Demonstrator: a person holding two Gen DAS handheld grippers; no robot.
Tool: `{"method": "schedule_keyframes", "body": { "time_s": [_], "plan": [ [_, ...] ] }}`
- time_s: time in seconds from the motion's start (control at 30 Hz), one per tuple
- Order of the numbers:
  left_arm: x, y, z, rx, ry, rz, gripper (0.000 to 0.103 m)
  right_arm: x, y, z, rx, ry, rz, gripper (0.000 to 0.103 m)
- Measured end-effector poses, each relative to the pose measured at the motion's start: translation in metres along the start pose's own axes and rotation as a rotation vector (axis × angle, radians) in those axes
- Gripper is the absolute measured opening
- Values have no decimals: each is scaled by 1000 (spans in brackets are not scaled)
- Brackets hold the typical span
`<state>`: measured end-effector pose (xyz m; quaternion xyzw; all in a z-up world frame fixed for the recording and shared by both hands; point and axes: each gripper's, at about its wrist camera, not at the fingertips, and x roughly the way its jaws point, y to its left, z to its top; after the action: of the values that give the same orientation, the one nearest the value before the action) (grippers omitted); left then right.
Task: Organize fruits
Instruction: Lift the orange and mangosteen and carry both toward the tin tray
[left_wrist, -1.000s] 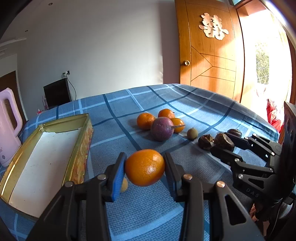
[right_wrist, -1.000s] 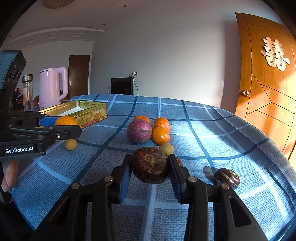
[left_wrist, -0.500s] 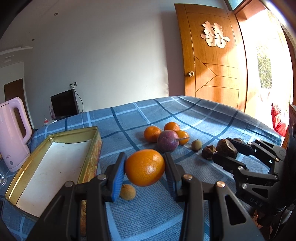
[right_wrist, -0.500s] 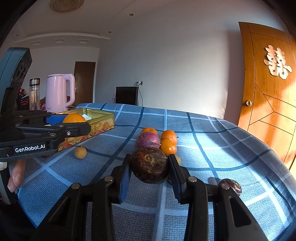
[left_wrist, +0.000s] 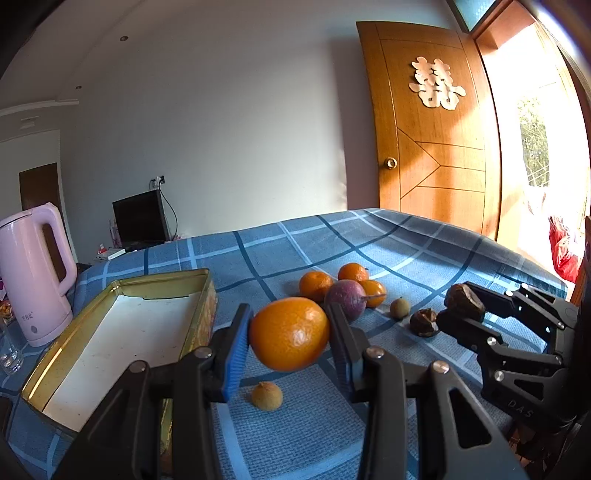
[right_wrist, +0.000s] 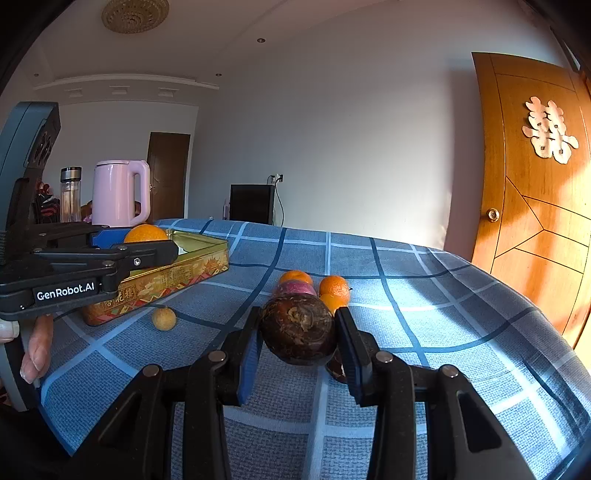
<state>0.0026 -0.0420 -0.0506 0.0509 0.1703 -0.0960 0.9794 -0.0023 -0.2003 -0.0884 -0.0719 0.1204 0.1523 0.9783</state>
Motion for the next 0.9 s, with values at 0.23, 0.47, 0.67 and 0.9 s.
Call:
{"method": "schedule_keyframes", "body": {
  "time_s": [0.23,0.47,0.67,0.9],
  "plan": [
    [-2,3,4,-12,-14,10,42,-3,-1,4,4,-15,-3,41],
    [-7,5,10,-12,-33,16,42,-8,-1,8,2,-32,-5,41],
    [-8,8,17,-19,-34,27,42,-8,0,17,-2,-36,-6,41],
    [-7,16,23,-34,-25,48,42,-4,4,28,2,-37,-12,41]
  ]
}}
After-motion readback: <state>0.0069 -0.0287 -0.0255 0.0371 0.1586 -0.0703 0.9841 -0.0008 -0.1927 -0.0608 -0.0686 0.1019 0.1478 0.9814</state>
